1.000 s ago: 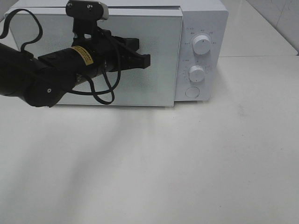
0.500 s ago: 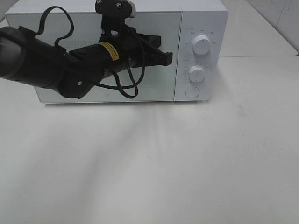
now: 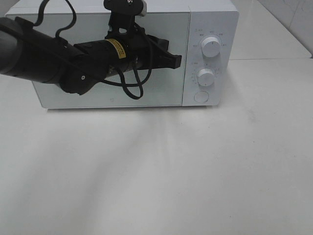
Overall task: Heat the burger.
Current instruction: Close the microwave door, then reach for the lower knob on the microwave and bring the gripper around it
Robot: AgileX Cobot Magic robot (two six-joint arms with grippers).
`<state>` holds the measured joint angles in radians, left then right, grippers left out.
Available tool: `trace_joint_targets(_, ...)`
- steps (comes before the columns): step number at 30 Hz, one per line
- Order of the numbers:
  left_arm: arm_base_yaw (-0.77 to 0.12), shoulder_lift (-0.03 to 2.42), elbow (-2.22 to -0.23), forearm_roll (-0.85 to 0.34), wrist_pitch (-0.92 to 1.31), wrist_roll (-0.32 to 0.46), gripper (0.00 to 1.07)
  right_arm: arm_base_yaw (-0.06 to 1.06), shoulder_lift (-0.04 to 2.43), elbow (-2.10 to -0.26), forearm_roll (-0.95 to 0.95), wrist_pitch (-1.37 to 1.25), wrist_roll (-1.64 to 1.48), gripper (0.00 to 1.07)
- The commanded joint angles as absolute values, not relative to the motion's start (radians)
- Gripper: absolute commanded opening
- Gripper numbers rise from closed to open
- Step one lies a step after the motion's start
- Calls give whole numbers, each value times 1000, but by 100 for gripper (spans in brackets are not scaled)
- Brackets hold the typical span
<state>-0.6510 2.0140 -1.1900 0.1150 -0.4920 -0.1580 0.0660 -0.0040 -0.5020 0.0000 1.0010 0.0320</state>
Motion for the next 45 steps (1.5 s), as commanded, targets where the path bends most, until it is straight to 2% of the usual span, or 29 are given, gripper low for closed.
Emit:
trace_joint_targets(1,-657,1962,-1191,78,-357,-169,0,59,-31,-499,0,993,39,76)
trace_joint_targets(7,-691,1927,-1156,78,-268,-169,0,59,-31,-499,0,993,39,76)
trace_joint_targets(8,-708,1911,-1139,78,-226,-169,4,59,-31,-499,0,993,39,76)
trace_joint_targets(9,-729,1890,-1123,78,-163,-168,16,59,-31,-499,0,993,39,76)
trace_joint_targets(10,-729,1890,-1123,78,-163,-168,16,59,-31,-499,0,993,39,76)
trace_joint_targets(11,-739,1881,-1118,78,-128,-168,23,59,-31,-499,0,993,39,76)
trace_joint_targets(12,-759,1856,-1118,78,-30,-164,45,59,-31,-499,0,993,39,76)
trace_joint_targets(13,-759,1856,-1118,78,-30,-164,45,59,-31,-499,0,993,39,76)
trace_joint_targets(14,-770,1844,-1118,78,18,-164,60,59,-31,-499,0,993,39,76)
trace_joint_targets(15,-770,1844,-1118,78,18,-164,60,59,-31,-499,0,993,39,76)
trace_joint_targets(16,-785,1825,-1118,72,92,-164,86,59,-31,-499,0,993,39,76)
trace_joint_targets(17,-791,1816,-1118,70,134,-164,98,59,-31,-499,0,993,39,76)
trace_joint_targets(18,-791,1816,-1118,70,134,-164,98,59,-31,-499,0,993,39,76)
trace_joint_targets(20,-799,1776,-1118,65,297,-165,100,59,-31,-499,0,993,39,76)
trace_joint_targets(24,-799,1740,-1118,62,414,-165,100,59,-31,-499,0,993,39,76)
trace_joint_targets(31,-799,1638,-1118,54,776,-176,100,59,-31,-499,0,993,39,76)
trace_joint_targets(35,-791,1614,-1118,48,861,-185,100,59,-31,-499,0,993,39,76)
trace_joint_targets(39,-739,1585,-1118,9,945,-181,100,59,-31,-499,0,993,39,76)
trace_joint_targets(45,-602,1528,-1118,-43,1039,-142,100,59,-31,-499,0,993,39,75)
